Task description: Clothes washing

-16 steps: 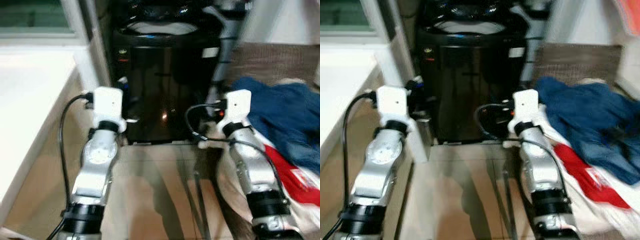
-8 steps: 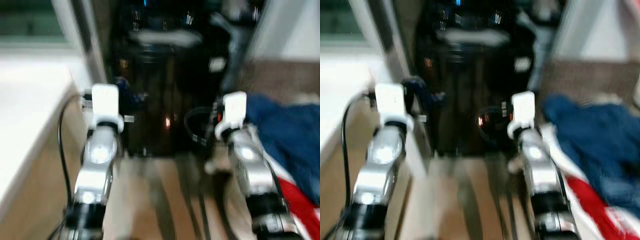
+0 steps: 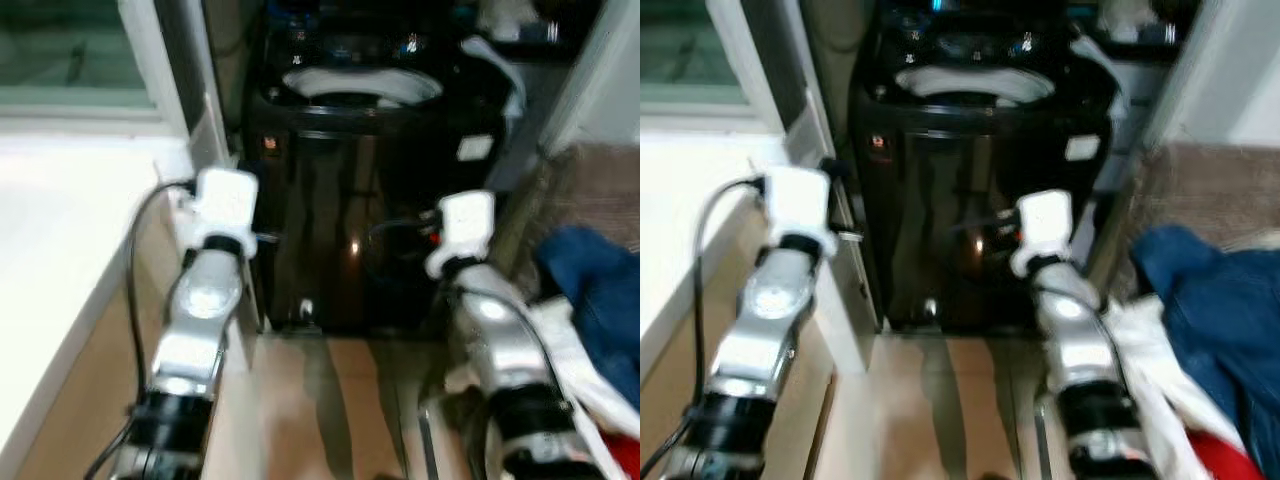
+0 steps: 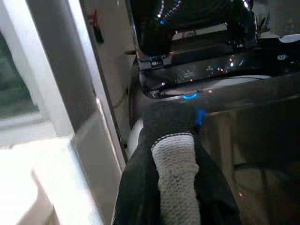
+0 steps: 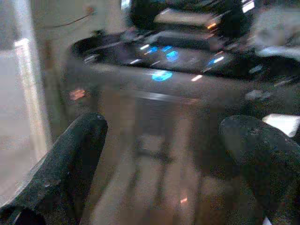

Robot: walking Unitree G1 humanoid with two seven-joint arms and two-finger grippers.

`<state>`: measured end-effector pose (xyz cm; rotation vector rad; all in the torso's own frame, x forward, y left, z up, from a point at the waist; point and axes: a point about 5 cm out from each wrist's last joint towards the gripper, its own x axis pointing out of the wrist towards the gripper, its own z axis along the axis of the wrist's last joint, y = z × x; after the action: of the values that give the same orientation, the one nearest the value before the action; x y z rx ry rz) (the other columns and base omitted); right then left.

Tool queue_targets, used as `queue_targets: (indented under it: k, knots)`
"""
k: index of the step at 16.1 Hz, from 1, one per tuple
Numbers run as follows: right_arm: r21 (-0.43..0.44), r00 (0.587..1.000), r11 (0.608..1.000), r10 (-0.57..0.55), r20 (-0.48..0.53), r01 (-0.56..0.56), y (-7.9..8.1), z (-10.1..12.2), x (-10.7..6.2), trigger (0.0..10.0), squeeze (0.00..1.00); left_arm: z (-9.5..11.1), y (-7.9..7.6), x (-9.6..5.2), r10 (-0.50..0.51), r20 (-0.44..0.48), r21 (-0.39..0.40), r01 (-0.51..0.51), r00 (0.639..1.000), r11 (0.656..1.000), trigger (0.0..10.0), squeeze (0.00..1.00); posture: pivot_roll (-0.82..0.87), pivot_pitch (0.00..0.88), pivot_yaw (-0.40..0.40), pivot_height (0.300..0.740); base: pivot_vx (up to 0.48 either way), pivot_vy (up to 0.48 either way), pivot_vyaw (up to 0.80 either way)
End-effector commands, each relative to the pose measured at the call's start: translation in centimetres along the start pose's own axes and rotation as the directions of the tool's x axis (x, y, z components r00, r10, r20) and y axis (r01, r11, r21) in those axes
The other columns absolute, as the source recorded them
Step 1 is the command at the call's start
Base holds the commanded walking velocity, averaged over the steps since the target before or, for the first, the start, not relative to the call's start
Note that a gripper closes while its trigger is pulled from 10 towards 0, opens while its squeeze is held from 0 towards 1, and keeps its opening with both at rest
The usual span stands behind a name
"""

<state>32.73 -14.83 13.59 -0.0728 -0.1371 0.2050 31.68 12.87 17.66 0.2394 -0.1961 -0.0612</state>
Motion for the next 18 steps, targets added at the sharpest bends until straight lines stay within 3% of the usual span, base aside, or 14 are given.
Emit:
queue_targets:
  k: [1,3,4,6,7,9,11,15,18]
  knots:
    - [-0.035,0.998,0.999,-0.026,0.055,0.028,0.1,1.1,0.6,10.0,0.0,0.6,0.6,0.4,-0.013,0.033,0.043,0.012,0.999,0.999,0.0,0.0,-0.02,0.0,0.003,0.723,0.472,0.0,0.0]
    - [-0.041,0.997,0.998,-0.047,0.067,0.05,-0.2,1.3,0.6,10.0,0.0,1.0,0.3,0.6,-0.04,0.056,0.046,0.038,0.998,0.998,0.0,0.0,-0.02,0.0,0.007,0.723,0.472,0.0,0.0]
    - [-0.067,0.991,0.996,-0.054,0.12,0.062,-0.3,2.1,0.6,10.0,0.0,1.6,0.2,0.6,-0.055,0.093,0.049,0.051,0.994,0.997,0.0,0.0,-0.02,0.0,0.007,0.723,0.472,0.0,0.0]
    - [-0.107,0.947,0.978,-0.141,0.288,0.178,-1.7,5.6,1.2,10.0,0.0,4.5,-0.4,1.3,-0.12,0.234,0.097,0.099,0.965,0.99,0.0,0.0,-0.02,0.0,0.007,0.723,0.472,0.0,0.0]
    - [-0.097,0.927,0.965,-0.202,0.316,0.243,-2.7,6.6,1.6,10.0,0.0,5.9,-0.9,2.0,-0.175,0.279,0.121,0.146,0.944,0.982,0.0,0.0,-0.02,0.0,0.007,0.723,0.472,0.0,0.0]
    - [-0.077,0.912,0.95,-0.264,0.312,0.302,-3.8,6.8,2.0,10.0,0.0,7.3,-1.4,2.9,-0.227,0.318,0.161,0.184,0.921,0.97,0.0,0.0,-0.01,0.0,0.006,0.723,0.472,0.0,0.0]
    - [-0.078,0.922,0.944,-0.29,0.257,0.319,-4.2,5.8,2.1,10.0,0.0,10.1,-2.0,4.4,-0.309,0.379,0.198,0.25,0.872,0.948,0.0,0.0,-0.02,0.0,0.022,0.723,0.471,0.0,-0.61]
    - [-0.106,0.94,0.955,-0.247,0.237,0.277,-2.9,4.9,1.6,10.0,0.0,11.1,-2.3,5.8,-0.273,0.394,0.19,0.213,0.878,0.958,0.0,0.0,-0.04,0.0,0.042,0.723,0.472,0.0,-0.4]
    - [-0.096,0.917,0.942,-0.285,0.278,0.322,-3.2,5.4,1.1,10.0,0.0,13.6,-3.3,7.3,-0.315,0.436,0.2,0.251,0.843,0.947,0.0,0.0,-0.05,0.0,0.049,0.723,0.472,0.0,0.0]
